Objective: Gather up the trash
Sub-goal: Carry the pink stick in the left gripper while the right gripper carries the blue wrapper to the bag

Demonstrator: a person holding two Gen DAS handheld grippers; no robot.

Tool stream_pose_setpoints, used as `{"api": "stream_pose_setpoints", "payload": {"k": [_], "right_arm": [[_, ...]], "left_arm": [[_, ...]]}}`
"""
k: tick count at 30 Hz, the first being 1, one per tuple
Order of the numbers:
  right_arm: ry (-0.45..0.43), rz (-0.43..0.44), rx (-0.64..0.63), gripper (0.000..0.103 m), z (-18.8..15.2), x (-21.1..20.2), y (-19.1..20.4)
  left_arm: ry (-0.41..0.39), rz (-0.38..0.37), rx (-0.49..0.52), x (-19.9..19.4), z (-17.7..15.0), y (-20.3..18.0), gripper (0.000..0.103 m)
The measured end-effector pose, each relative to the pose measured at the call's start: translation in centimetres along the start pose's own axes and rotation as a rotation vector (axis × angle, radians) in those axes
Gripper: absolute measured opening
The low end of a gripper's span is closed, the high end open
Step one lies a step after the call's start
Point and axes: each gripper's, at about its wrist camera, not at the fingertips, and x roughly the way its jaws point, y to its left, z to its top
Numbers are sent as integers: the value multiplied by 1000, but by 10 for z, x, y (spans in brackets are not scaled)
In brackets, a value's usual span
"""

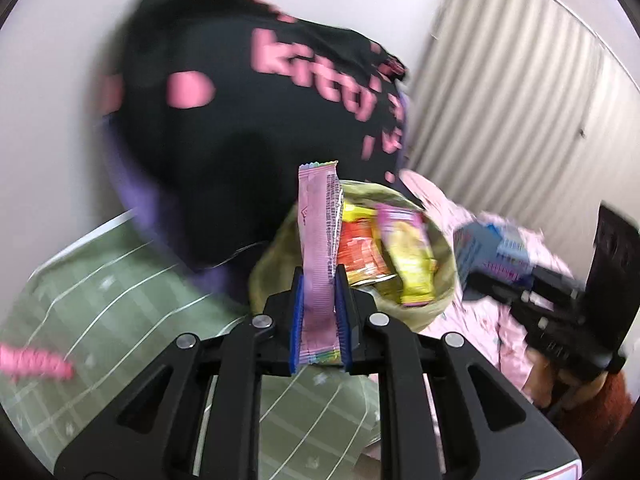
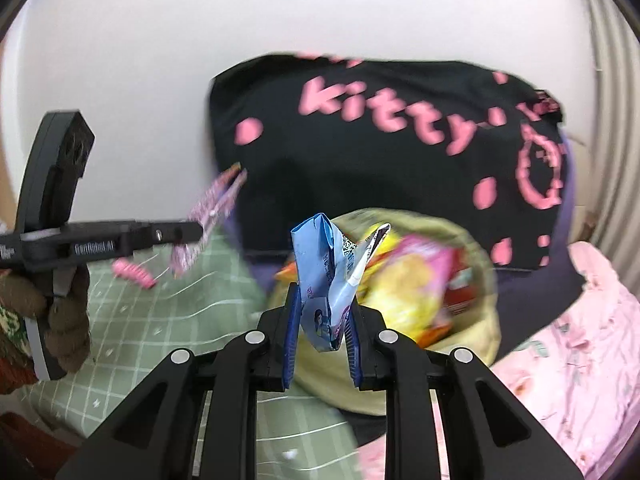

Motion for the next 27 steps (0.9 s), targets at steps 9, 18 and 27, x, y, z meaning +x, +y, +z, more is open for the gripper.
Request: {"api": "stream_pose_setpoints", "payload": {"k": [9,18,27], "right_arm": [[39,-13,95,20,6,34,-67],[158,6,118,20,-4,106,-99],[122,23,131,20,-3,104,-108]], "left_arm": [[109,-43,20,86,25,-23,13],[228,-7,99,156,35,-37,14],[225,-57,94,169,45,-39,14]]}}
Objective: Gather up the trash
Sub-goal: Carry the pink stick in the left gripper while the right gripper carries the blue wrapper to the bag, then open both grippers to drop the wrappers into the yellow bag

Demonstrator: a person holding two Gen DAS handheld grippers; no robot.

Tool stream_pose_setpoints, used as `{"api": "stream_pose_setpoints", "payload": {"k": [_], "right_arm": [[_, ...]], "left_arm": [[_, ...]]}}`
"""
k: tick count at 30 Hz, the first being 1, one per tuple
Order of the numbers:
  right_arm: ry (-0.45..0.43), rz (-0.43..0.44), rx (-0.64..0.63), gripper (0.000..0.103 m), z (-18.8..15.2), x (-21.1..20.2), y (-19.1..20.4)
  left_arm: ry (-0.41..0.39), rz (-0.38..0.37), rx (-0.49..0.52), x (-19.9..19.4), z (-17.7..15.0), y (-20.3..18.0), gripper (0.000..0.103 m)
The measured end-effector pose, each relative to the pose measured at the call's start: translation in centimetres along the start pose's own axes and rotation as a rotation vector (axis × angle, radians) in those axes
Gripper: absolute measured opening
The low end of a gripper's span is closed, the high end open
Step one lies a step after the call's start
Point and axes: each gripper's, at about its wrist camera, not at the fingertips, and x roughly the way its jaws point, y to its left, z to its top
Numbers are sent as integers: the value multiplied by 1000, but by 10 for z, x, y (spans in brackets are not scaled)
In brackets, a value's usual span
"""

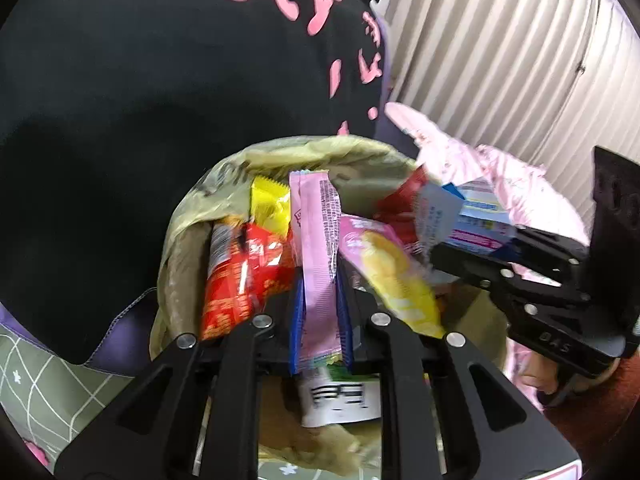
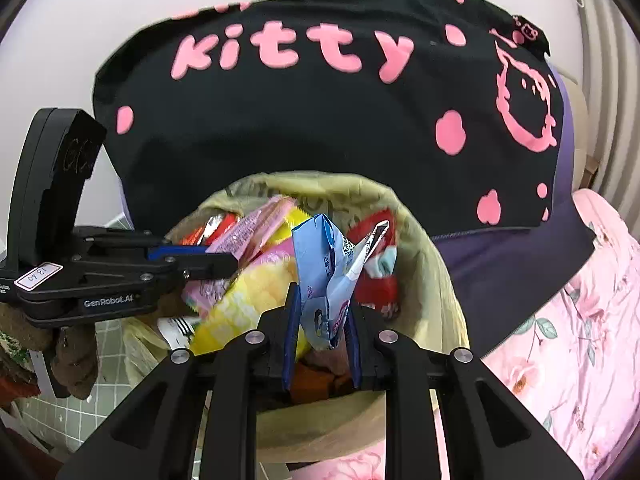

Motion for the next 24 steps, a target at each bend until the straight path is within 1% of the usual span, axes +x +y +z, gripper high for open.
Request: {"api": "stream_pose_setpoints", "payload": {"k": [4,7,9,10,12,14,15,16,17,18,19,20,21,22,23,24], "right_arm": [[-23,33,-12,20,6,-6,8],[-7,26,-40,20,8,-2,15],[12,21,-46,21,8,3,17],[32,26,-45,23,7,6,18],[59,15,-51,28,5,12,19],[69,-4,-63,31,3,13,20],[68,-17,-67,33,1,13,21],[65,-23,-68,41,1,12,20],[60,-24,-68,45,1,11,19],[53,-19,-69,46,0,8,18],[49,-15,-70,47,0,6,17],[45,-17,-72,49,0,4,17],[39,-18,-77,51,1,2,16],[31,-19,-83,51,1,-1,16],[22,-24,-90,52,1,-4,16],[7,-38,-98,52,1,-8,17]], "left_arm": [[-32,-56,-30,-16,2,6,14],[-41,-47,-26,-23,3,7,15],[-39,-45,-32,-27,2,10,19],[-40,-45,-37,-29,1,11,23],[-45,-47,-40,-32,0,12,24],[-60,-45,-37,-39,-1,12,27],[-70,-36,-38,-42,-2,11,28],[-78,-21,-45,-46,-3,12,30],[-87,-5,-56,-49,-4,12,34],[-95,9,-67,-53,-5,13,35],[-111,32,-88,-59,-7,14,40],[-126,55,-108,-64,-10,15,45],[-137,71,-120,-69,-12,15,49],[-149,95,-137,-75,-17,15,56],[-160,117,-150,-81,-22,14,59],[-168,136,-157,-84,-24,14,59]]}}
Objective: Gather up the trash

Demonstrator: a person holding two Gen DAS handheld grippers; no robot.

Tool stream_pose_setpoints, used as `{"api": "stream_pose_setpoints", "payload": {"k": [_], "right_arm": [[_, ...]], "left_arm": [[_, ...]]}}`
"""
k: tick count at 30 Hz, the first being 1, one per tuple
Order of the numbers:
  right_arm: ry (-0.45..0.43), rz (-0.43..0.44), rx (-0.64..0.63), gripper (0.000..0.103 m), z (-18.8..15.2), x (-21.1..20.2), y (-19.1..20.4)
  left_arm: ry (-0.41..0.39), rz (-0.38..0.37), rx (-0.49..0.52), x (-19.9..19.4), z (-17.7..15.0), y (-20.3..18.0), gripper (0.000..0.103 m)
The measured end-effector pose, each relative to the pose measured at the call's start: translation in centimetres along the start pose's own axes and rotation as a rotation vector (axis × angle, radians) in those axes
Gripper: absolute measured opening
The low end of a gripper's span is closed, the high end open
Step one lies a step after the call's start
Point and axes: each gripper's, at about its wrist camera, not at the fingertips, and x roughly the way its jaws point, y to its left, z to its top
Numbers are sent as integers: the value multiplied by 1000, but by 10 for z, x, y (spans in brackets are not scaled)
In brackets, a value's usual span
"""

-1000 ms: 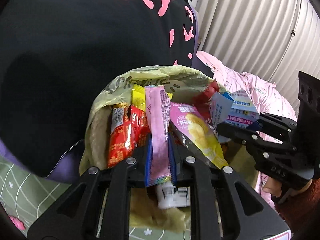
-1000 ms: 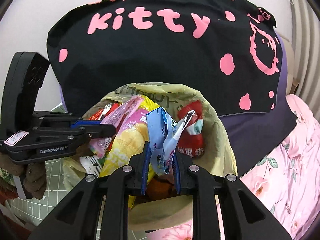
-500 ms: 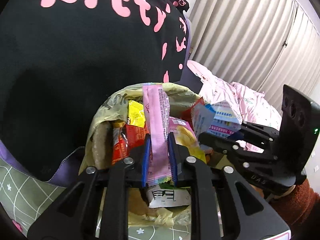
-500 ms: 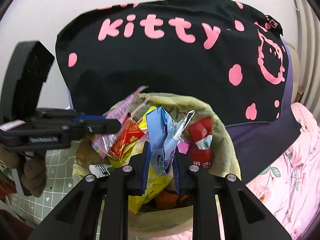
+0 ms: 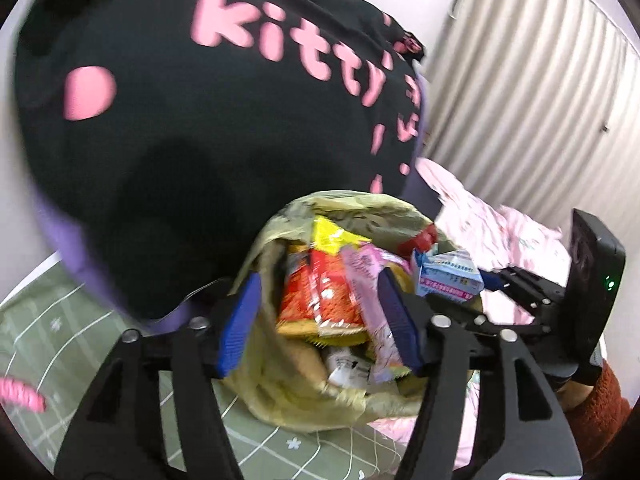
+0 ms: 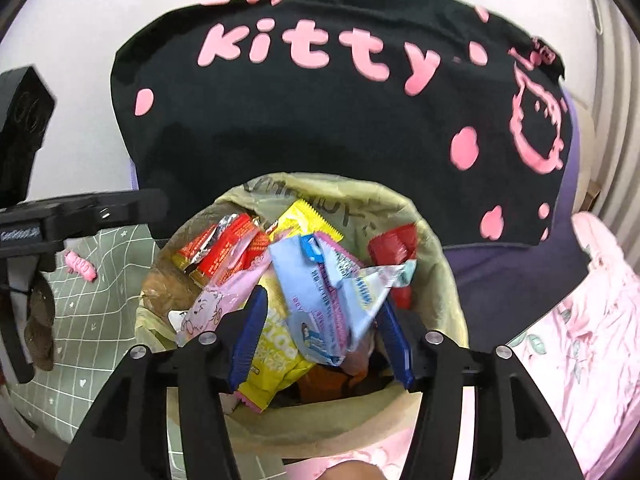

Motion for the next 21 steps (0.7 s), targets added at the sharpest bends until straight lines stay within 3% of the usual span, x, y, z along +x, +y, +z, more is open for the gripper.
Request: {"api": "stream_pose_setpoints", "payload": {"k": [6,9,14,17,19,21], "right_arm": [[-106,-46,-13,52,-3,-32,14],[-128,14,17,52,-6,-52,24],[-114,93,49,52,-18,-73,54],[-113,113,2,52,-33,-87,85],[-108,123,-34,52,-45,-97,107],[-106,145,-37,52,-55,-106,121]], "left_arm": [[-81,155,-54,-49,-36,6,63],[-132,253,-34,-79,-60,5,63],[-144,330,-13,-115,-99,2,63],[-155,446,10,-138,-126,-2,63],[-137,516,-15,-154,-144,-1,63],[-124,527,-56,-170,-157,1,63]]}}
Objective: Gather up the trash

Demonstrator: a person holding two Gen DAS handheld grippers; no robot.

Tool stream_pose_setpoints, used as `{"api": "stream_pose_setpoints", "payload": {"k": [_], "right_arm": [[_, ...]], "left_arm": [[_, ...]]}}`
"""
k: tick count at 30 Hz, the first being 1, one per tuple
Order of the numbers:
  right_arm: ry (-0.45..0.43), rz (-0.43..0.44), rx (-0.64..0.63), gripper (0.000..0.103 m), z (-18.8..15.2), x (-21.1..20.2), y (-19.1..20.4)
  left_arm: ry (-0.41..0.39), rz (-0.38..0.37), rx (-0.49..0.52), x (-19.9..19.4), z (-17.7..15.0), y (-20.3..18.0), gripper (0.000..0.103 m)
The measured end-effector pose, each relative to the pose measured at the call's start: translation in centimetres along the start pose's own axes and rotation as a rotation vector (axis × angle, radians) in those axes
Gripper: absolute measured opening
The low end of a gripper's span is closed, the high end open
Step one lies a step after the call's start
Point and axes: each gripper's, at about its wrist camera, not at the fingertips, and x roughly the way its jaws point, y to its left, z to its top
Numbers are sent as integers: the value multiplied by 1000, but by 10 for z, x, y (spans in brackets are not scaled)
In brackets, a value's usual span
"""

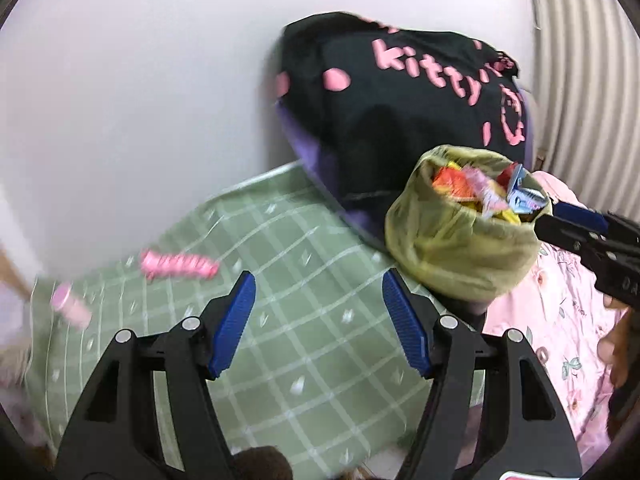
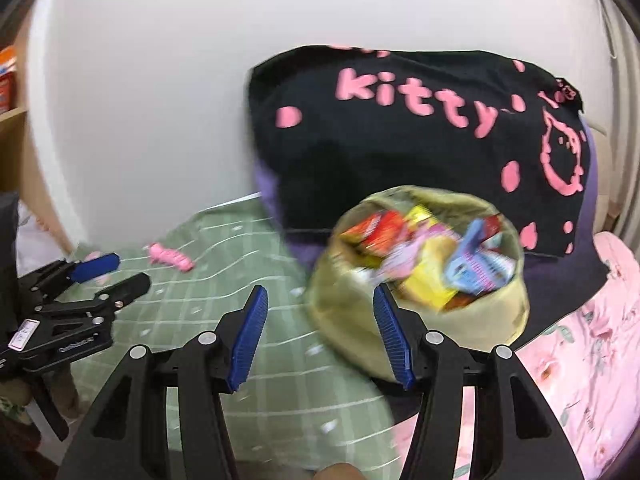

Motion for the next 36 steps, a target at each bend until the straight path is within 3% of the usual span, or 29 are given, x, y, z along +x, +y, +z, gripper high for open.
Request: {"api": "stream_pose_setpoints", "payload": {"k": [3,9,15,22,36], "right_arm": [[-1,-14,-15,52,-14,-15,21],[2,6,-52,52,-35,-43,56],[-9,31,-53,52,-43,-57,76],[-34,23,-45,52,-43,-69,87],[-45,2,-31,52,-47,-76,89]], "left_arm": [[12,42,-59,-23,-16,15,63],[-1,122,-79,-65,-39,29,62],[-25,155,-110,-93,-49,41,62],[-65,146,-102,-106,-45,41,62],[-71,111,-97,-110,-45,35,62]]}}
